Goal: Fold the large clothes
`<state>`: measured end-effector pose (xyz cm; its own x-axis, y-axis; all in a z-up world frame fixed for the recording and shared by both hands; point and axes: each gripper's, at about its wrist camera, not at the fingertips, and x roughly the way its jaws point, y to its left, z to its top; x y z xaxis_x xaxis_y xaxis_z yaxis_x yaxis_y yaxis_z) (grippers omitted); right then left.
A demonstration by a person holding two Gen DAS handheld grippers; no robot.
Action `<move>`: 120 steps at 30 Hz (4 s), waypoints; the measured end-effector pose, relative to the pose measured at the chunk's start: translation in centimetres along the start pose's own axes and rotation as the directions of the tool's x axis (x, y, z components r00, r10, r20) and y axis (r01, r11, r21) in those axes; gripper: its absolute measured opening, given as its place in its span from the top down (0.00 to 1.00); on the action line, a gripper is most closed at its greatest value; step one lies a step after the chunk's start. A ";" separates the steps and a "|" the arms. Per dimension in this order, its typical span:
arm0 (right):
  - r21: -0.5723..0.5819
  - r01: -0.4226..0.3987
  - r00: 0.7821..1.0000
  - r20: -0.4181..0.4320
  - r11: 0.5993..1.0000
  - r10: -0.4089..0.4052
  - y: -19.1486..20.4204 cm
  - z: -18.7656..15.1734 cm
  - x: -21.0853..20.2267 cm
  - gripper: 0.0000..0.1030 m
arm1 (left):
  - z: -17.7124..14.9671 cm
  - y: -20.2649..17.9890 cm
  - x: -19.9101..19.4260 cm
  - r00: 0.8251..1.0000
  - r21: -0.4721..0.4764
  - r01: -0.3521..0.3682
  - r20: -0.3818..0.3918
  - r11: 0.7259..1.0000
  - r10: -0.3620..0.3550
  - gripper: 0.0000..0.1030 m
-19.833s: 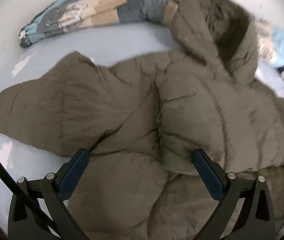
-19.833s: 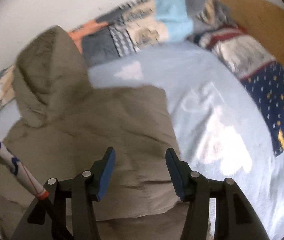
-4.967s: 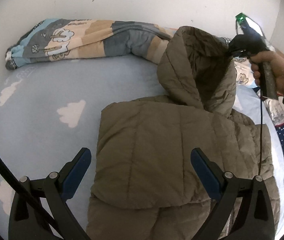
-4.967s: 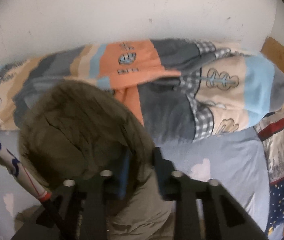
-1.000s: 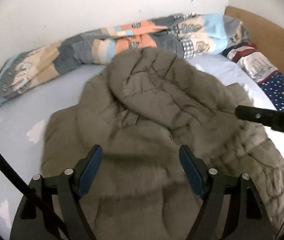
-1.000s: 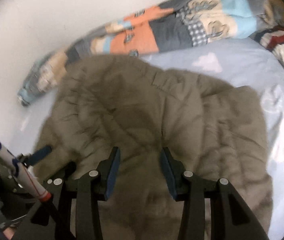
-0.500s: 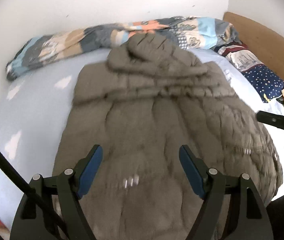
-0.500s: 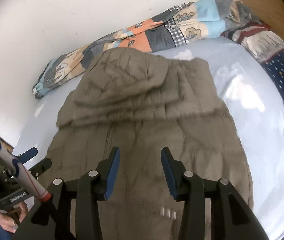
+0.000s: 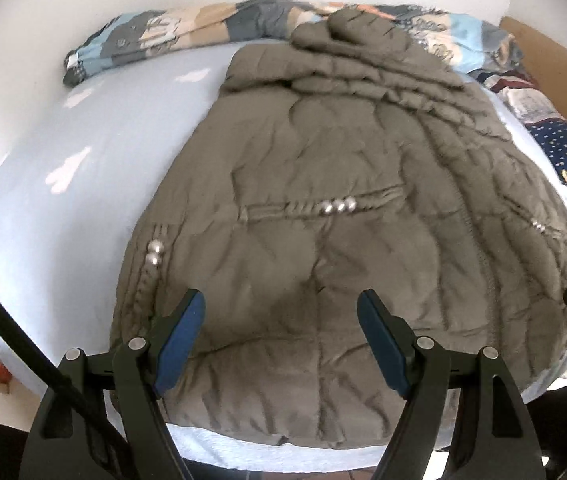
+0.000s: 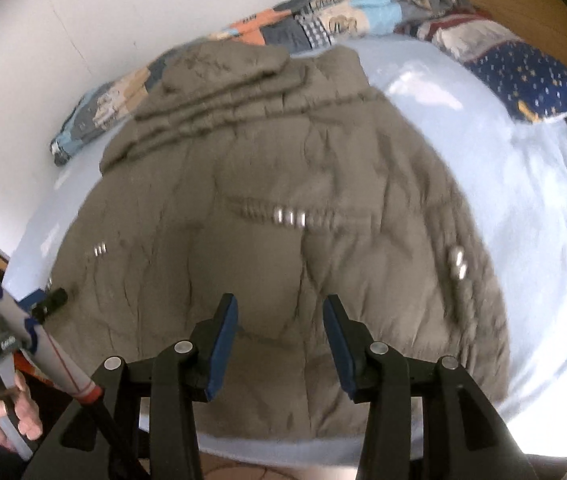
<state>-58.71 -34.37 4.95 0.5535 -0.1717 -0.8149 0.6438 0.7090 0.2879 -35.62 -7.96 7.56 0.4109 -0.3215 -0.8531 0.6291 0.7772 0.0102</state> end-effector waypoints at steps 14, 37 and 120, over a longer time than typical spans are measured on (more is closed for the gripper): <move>-0.067 0.036 0.997 -0.071 0.997 -0.041 0.2 -2.5 3.3 0.52 | -1.9 -0.8 2.5 0.997 0.050 -0.067 -0.022 0.997 0.068 0.10; -0.084 0.044 0.999 -0.010 0.995 -0.045 0.9 -3.5 3.4 0.41 | -3.3 -1.2 2.9 0.988 0.076 -0.114 0.116 0.990 0.105 0.00; 0.417 -0.156 0.988 0.054 0.896 0.147 -10.7 -3.2 2.1 0.66 | -2.7 4.7 2.2 0.999 -0.174 0.006 0.040 0.985 0.001 0.33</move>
<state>-66.10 -40.11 -1.42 0.6700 -0.1023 -0.7352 0.7102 0.3767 0.5948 -33.51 -3.51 4.27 0.4380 -0.3421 -0.8313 0.5074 0.8574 -0.0855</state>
